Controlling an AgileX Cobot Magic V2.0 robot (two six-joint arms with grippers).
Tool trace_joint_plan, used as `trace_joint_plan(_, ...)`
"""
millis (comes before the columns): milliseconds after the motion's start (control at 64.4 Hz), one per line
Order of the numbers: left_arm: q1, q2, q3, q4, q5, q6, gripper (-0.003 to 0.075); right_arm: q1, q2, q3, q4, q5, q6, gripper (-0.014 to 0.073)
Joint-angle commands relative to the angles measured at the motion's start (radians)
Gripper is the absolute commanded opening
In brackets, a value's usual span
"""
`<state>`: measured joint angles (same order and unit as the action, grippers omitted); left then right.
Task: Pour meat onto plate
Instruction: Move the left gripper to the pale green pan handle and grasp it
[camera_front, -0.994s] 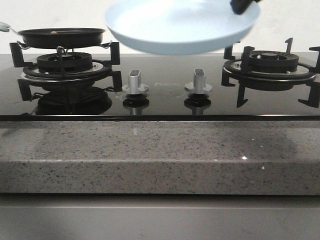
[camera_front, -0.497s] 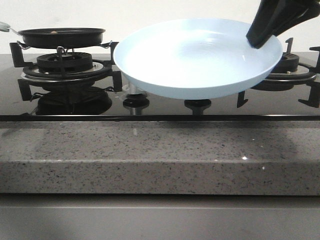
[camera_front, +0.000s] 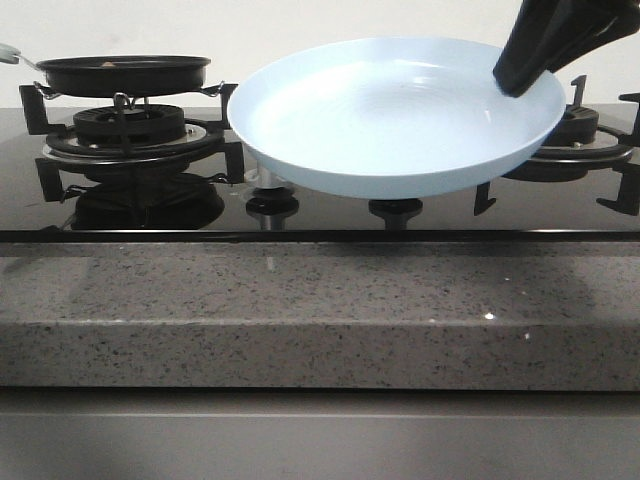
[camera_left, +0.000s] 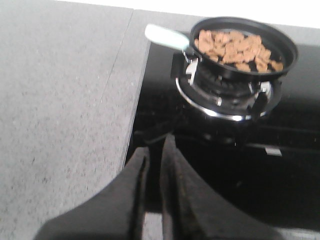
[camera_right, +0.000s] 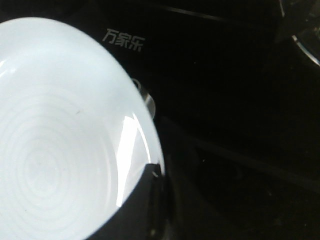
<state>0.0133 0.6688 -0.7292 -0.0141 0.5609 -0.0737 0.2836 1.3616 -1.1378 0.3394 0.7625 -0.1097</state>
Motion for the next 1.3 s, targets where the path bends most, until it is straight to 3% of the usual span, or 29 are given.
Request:
trace_joint_plan(0, -0.003, 0.006, -0.031, -0.008, -0.110, 0.000, 0.0058, -0.001, -0.038, -0.025, 0.029, -0.058, -0.006, -0.0067)
trace_joint_plan(404, -0.003, 0.026, -0.037, -0.028, -0.180, 0.000, 0.0076, -0.001, -0.038, -0.025, 0.029, -0.058, -0.006, -0.0067)
trace_joint_plan(497, -0.003, 0.059, -0.067, -0.013, -0.166, 0.002, 0.0167, -0.001, -0.038, -0.025, 0.029, -0.058, -0.006, -0.0067)
trace_joint_plan(637, -0.003, 0.146, -0.150, -0.003, -0.084, 0.013, 0.0456, -0.001, -0.038, -0.025, 0.029, -0.058, -0.006, -0.0067)
trace_joint_plan(683, -0.003, 0.179, -0.175, 0.002, -0.055, 0.014, 0.0510, -0.001, -0.038, -0.025, 0.029, -0.058, -0.006, -0.0067)
trace_joint_plan(932, 0.007, 0.361, -0.296, -0.029, 0.031, 0.015, 0.0536, -0.001, -0.038, -0.025, 0.029, -0.059, -0.006, -0.0067)
trace_joint_plan(1056, 0.066, 0.440, -0.353, -0.197, 0.048, 0.131, 0.0536, -0.001, -0.038, -0.025, 0.029, -0.058, -0.006, -0.0067)
trace_joint_plan(1289, 0.228, 0.557, -0.390, -0.749, 0.054, 0.446, 0.0536, -0.002, -0.038, -0.025, 0.029, -0.059, -0.006, -0.0067)
